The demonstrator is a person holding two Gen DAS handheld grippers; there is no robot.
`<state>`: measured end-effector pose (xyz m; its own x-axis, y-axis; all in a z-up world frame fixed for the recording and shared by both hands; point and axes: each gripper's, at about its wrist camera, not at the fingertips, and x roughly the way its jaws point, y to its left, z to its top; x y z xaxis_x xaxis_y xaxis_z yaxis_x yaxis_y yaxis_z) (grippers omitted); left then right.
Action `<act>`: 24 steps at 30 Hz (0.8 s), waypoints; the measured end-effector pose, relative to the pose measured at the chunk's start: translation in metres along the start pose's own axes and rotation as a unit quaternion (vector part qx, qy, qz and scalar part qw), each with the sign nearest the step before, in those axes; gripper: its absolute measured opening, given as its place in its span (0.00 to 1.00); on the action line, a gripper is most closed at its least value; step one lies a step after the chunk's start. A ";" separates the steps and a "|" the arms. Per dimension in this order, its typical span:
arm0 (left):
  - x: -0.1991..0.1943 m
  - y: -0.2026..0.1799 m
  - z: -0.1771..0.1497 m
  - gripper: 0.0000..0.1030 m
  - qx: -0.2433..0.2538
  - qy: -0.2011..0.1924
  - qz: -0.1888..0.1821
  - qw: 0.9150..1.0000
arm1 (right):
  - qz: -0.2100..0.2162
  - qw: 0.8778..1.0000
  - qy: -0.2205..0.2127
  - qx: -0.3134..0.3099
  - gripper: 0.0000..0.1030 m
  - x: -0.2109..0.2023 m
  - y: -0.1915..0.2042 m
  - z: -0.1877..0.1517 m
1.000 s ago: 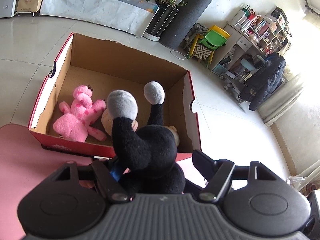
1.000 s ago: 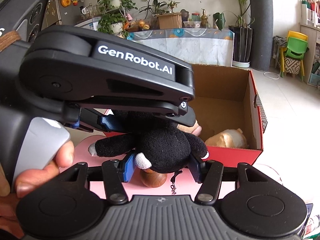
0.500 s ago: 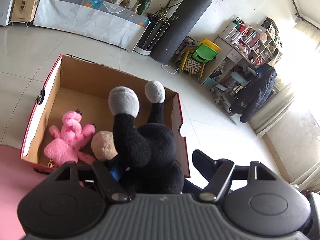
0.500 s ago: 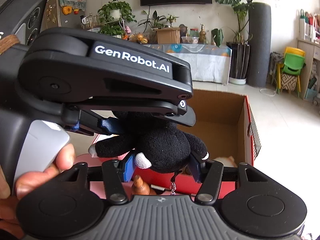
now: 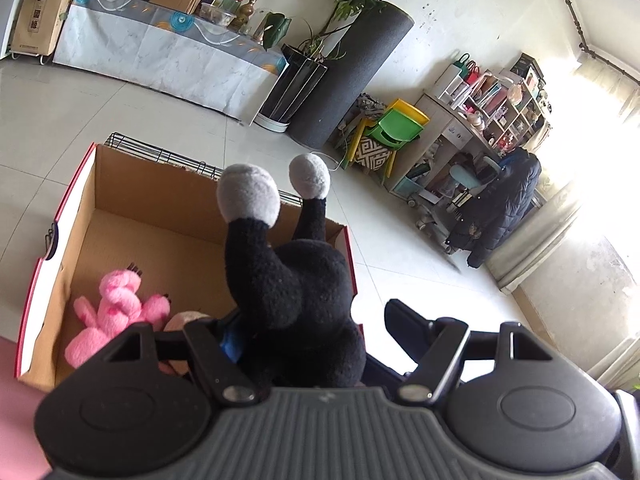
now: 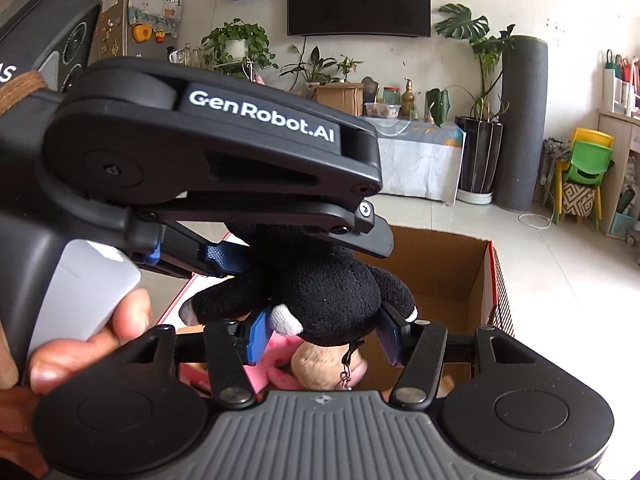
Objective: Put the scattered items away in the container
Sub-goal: 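Lift the black-and-white plush with both grippers and carry it over the shoebox, then lower the black-and-white plush into the shoebox and open both grippers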
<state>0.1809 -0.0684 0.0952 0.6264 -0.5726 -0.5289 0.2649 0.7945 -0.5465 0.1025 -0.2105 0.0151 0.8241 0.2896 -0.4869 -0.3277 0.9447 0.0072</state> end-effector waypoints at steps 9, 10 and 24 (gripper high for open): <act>0.022 0.012 0.012 0.69 -0.008 -0.003 -0.009 1.000 | 0.006 1.000 -0.005 0.011 0.54 0.026 -0.010 0.002; 0.024 0.014 0.014 0.69 -0.011 -0.005 -0.012 1.000 | 0.003 1.000 -0.007 0.006 0.54 0.028 -0.009 0.003; 0.076 0.047 0.018 0.71 -0.045 0.024 -0.026 0.998 | -0.017 0.999 0.029 0.027 0.54 0.065 -0.025 -0.008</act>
<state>0.2543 -0.0713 0.0409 0.5769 -0.6230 -0.5282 0.2269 0.7435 -0.6291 0.1608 -0.2161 -0.0234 0.8058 0.2488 -0.5374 -0.2730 0.9614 0.0357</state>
